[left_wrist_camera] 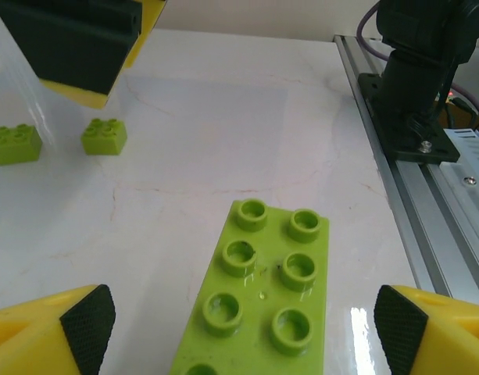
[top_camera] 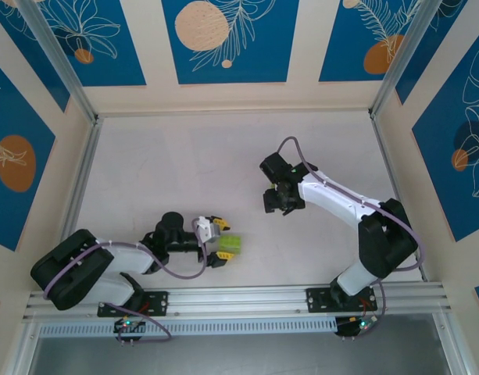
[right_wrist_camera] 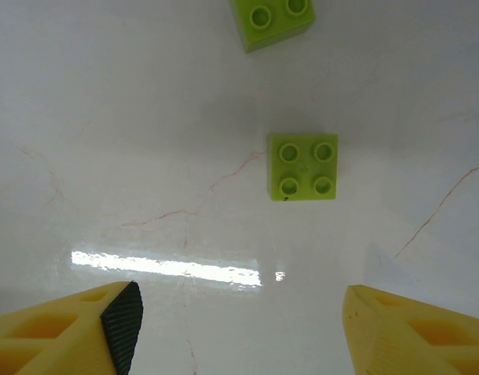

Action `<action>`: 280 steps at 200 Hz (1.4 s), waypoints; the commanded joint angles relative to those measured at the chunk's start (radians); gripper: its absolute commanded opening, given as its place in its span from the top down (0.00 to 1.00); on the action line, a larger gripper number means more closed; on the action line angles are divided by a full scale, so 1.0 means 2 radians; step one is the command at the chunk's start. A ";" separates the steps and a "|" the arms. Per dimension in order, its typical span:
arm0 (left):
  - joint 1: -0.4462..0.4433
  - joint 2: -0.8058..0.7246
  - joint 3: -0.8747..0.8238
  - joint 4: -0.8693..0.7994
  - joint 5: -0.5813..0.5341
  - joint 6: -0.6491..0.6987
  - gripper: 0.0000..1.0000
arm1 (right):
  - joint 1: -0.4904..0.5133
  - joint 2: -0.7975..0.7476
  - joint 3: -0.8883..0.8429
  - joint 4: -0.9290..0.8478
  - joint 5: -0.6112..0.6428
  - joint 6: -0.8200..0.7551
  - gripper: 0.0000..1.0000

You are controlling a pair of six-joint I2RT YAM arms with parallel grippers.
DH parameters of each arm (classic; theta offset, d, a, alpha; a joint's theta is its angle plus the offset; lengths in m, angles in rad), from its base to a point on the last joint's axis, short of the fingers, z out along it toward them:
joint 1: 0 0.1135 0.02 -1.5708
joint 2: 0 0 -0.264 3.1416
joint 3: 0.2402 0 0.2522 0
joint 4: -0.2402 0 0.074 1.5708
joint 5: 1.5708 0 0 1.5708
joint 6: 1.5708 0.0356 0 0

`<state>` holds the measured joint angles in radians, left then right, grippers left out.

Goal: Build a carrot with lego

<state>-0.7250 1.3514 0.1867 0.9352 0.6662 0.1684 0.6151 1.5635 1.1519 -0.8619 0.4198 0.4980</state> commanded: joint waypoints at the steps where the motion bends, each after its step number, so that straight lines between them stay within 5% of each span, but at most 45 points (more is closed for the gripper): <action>1: -0.006 -0.007 -0.004 0.019 0.023 0.018 0.16 | 0.002 -0.009 0.007 -0.007 0.004 0.009 0.30; 81: -0.005 0.010 -0.009 0.033 0.036 0.023 0.41 | -0.005 -0.026 -0.018 -0.005 0.003 0.008 0.31; 127: 0.000 0.010 -0.017 0.060 0.048 0.014 0.42 | -0.012 -0.045 -0.045 0.001 -0.004 0.011 0.31; 156: 0.002 0.008 -0.015 0.052 0.053 0.015 0.55 | -0.016 -0.050 -0.061 0.006 -0.007 0.013 0.31; 228: 0.006 0.031 -0.004 0.048 0.062 0.022 0.56 | -0.021 -0.054 -0.070 0.004 -0.009 0.016 0.30; 280: 0.007 0.036 -0.002 0.050 0.060 0.024 0.66 | -0.030 -0.037 -0.085 0.031 -0.014 0.003 0.29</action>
<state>-0.7200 1.4136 0.1711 1.0115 0.7517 0.1940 0.5705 1.4792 1.0039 -0.8337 0.4183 0.5087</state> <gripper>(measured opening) 0.362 0.705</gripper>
